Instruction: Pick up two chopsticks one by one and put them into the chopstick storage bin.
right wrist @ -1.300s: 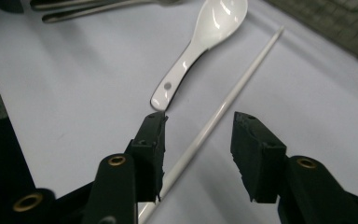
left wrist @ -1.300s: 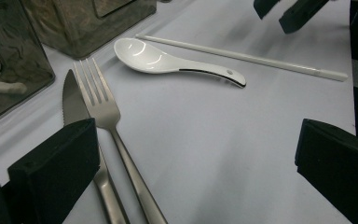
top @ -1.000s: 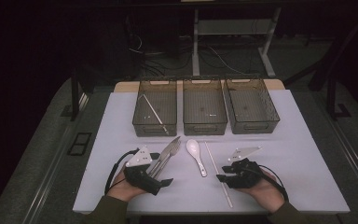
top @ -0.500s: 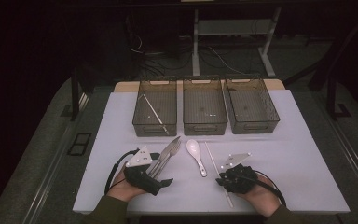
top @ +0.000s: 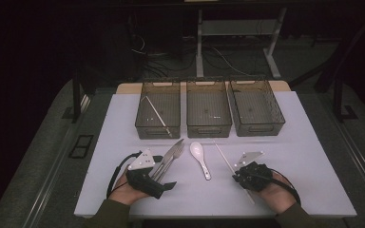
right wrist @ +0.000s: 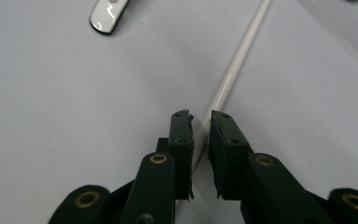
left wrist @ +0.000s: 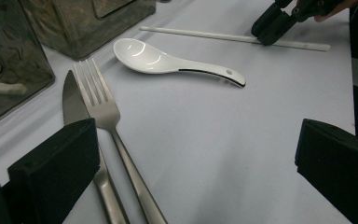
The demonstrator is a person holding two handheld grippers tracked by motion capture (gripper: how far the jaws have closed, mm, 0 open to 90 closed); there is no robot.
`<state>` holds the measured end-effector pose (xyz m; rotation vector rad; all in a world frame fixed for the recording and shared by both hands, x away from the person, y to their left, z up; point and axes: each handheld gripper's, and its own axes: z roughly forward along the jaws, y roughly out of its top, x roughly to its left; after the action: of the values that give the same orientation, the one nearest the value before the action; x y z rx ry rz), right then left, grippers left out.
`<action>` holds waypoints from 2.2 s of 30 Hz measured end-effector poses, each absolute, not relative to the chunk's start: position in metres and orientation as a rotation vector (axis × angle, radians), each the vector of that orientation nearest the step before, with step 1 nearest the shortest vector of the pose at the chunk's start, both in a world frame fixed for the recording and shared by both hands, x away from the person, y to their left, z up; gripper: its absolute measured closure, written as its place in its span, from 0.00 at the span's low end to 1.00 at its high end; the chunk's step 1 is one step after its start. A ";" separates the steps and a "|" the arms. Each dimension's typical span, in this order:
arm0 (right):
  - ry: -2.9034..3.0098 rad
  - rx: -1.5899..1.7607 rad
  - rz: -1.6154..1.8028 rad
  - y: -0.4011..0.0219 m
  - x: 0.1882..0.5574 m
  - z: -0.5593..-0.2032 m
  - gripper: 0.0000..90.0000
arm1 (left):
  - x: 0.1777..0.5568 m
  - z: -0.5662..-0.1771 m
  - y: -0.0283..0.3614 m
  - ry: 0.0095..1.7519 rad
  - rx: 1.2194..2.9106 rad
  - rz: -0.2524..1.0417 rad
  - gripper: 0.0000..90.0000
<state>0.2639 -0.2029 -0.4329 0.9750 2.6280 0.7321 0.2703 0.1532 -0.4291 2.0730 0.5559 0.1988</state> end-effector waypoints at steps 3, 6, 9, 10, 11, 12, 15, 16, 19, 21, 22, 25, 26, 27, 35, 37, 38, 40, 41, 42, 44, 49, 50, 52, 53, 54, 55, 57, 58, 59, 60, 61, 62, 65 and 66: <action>2.624 1.009 0.729 -0.209 0.268 -0.433 0.88 | 0.270 -0.429 0.153 0.554 2.074 0.199 0.00; 2.629 1.071 0.763 -0.215 0.273 -0.434 0.89 | 0.270 -0.429 0.153 0.555 2.074 0.199 0.00; 2.570 1.119 0.754 -0.218 0.273 -0.435 0.91 | 0.270 -0.429 0.153 0.559 2.065 0.199 0.00; 2.560 1.154 0.772 -0.220 0.274 -0.435 0.91 | 0.270 -0.429 0.153 0.558 2.067 0.199 0.00; 2.551 1.191 0.796 -0.222 0.274 -0.436 0.92 | 0.270 -0.429 0.153 0.559 2.066 0.199 0.00; 2.538 1.210 0.803 -0.223 0.273 -0.437 0.92 | 0.270 -0.429 0.153 0.559 2.067 0.199 0.00; 2.489 1.230 0.810 -0.221 0.269 -0.439 0.92 | 0.270 -0.429 0.152 0.559 2.068 0.199 0.00; 2.477 1.243 0.810 -0.220 0.268 -0.439 0.93 | 0.270 -0.429 0.152 0.558 2.066 0.200 0.00; 2.465 1.266 0.822 -0.221 0.268 -0.439 0.94 | 0.269 -0.428 0.152 0.557 2.066 0.202 0.00; 2.474 1.266 0.830 -0.223 0.269 -0.439 0.94 | 0.269 -0.428 0.153 0.556 2.064 0.201 0.00; 2.474 1.257 0.832 -0.224 0.270 -0.438 0.94 | 0.270 -0.428 0.153 0.557 2.064 0.201 0.00; 2.483 1.255 0.829 -0.225 0.271 -0.438 0.94 | 0.270 -0.428 0.154 0.560 2.062 0.200 0.00; 2.487 1.249 0.831 -0.225 0.272 -0.438 0.94 | 0.270 -0.428 0.154 0.559 2.062 0.201 0.00; 2.489 1.249 0.831 -0.225 0.272 -0.438 0.94 | 0.270 -0.428 0.154 0.559 2.061 0.202 0.00; 2.510 1.223 0.920 -0.233 0.273 -0.430 0.94 | 0.270 -0.427 0.154 0.555 2.061 0.205 0.00; 2.516 1.215 0.940 -0.235 0.274 -0.427 0.94 | 0.270 -0.427 0.154 0.554 2.064 0.205 0.00; 2.516 1.212 0.949 -0.236 0.274 -0.426 0.94 | 0.270 -0.428 0.154 0.554 2.062 0.205 0.00; 2.516 1.205 0.963 -0.237 0.275 -0.423 0.94 | 0.270 -0.428 0.154 0.555 2.062 0.205 0.00; 2.513 1.209 0.969 -0.238 0.275 -0.422 0.94 | 0.270 -0.428 0.154 0.554 2.061 0.205 0.00; 2.510 1.205 0.978 -0.239 0.275 -0.419 0.94 | 0.270 -0.427 0.154 0.554 2.061 0.205 0.00; 2.501 1.205 0.995 -0.242 0.275 -0.416 0.94 | 0.270 -0.428 0.154 0.554 2.062 0.205 0.00; 2.477 1.197 1.051 -0.248 0.275 -0.405 0.94 | 0.270 -0.428 0.154 0.557 2.061 0.204 0.00; 2.472 1.194 1.058 -0.249 0.275 -0.403 0.94 | 0.270 -0.428 0.154 0.560 2.060 0.203 0.00; 2.473 1.188 1.078 -0.249 0.277 -0.399 0.94 | 0.270 -0.428 0.154 0.561 2.060 0.203 0.00; 2.469 1.185 1.083 -0.248 0.277 -0.397 0.94 | 0.270 -0.428 0.154 0.563 2.060 0.202 0.00; 2.467 1.178 1.091 -0.248 0.279 -0.395 0.94 | 0.270 -0.428 0.154 0.564 2.058 0.202 0.00; 2.469 1.178 1.100 -0.247 0.280 -0.393 0.94 | 0.271 -0.428 0.154 0.563 2.057 0.204 0.00; 2.473 1.172 1.129 -0.247 0.284 -0.389 0.94 | 0.271 -0.429 0.154 0.562 2.057 0.204 0.00; 2.469 1.169 1.135 -0.246 0.285 -0.387 0.94 | 0.271 -0.429 0.154 0.562 2.058 0.203 0.00; 2.465 1.169 1.142 -0.245 0.287 -0.385 0.94 | 0.271 -0.429 0.155 0.564 2.057 0.202 0.00; 2.463 1.166 1.150 -0.244 0.289 -0.383 0.94 | 0.271 -0.429 0.155 0.562 2.058 0.203 0.00; 2.463 1.162 1.153 -0.242 0.291 -0.382 0.94 | 0.271 -0.429 0.155 0.560 2.059 0.204 0.00; 2.459 1.158 1.156 -0.241 0.292 -0.380 0.94 | 0.271 -0.429 0.154 0.565 2.059 0.199 0.00; 2.458 1.147 1.168 -0.235 0.298 -0.377 0.94 | 0.271 -0.429 0.154 0.565 2.059 0.200 0.00; 2.456 1.147 1.169 -0.233 0.300 -0.375 0.94 | 0.271 -0.429 0.154 0.566 2.059 0.199 0.00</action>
<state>0.3000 -0.2334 -0.3753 1.1467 2.4560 1.1693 0.2709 0.1537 -0.4289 2.0592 0.5658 0.1994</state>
